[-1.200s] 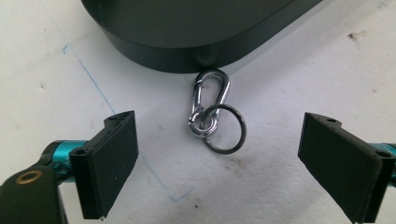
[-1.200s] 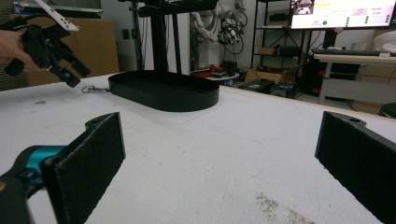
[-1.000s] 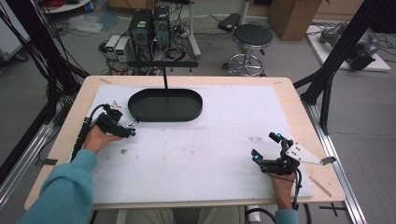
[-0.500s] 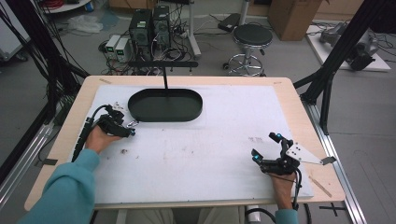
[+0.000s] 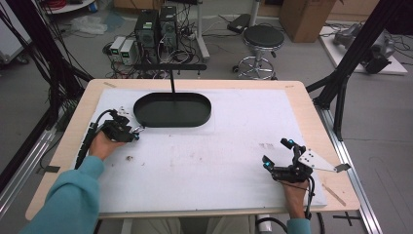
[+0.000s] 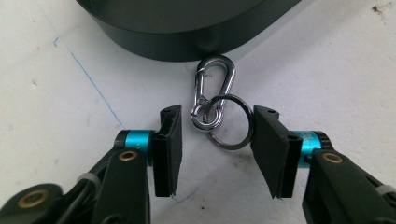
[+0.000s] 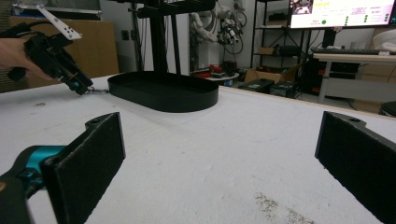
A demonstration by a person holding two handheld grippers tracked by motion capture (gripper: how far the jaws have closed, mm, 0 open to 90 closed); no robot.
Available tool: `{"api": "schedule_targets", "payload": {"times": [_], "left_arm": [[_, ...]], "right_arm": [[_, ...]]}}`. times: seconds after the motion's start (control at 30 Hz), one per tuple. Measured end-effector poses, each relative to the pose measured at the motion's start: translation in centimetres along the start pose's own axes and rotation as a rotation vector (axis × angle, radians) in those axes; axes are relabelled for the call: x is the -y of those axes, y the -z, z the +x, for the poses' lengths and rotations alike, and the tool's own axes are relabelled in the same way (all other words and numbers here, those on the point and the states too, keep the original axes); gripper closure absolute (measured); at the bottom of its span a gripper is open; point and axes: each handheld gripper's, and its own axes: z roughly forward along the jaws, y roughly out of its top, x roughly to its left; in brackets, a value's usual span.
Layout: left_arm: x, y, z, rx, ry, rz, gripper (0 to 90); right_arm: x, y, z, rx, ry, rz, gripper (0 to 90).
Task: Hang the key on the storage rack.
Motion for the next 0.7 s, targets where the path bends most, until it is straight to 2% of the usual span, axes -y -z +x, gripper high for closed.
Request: {"api": "schedule_targets", "payload": {"times": [0.17,0.43,0.7], "left_arm": [[-0.04,0.07,-0.12,-0.001,-0.014,-0.002,64.1],[-0.02,0.27,-0.05,-0.013,-0.005,0.002,73.6],[0.04,0.49,0.24,-0.021,0.018,-0.002,79.4]], "right_arm": [[0.00,0.00,0.00,0.000,0.001,0.000,0.9],[0.00,0.00,0.00,0.000,-0.001,0.000,0.9],[0.00,0.01,0.00,0.000,0.001,0.001,0.9]]}}
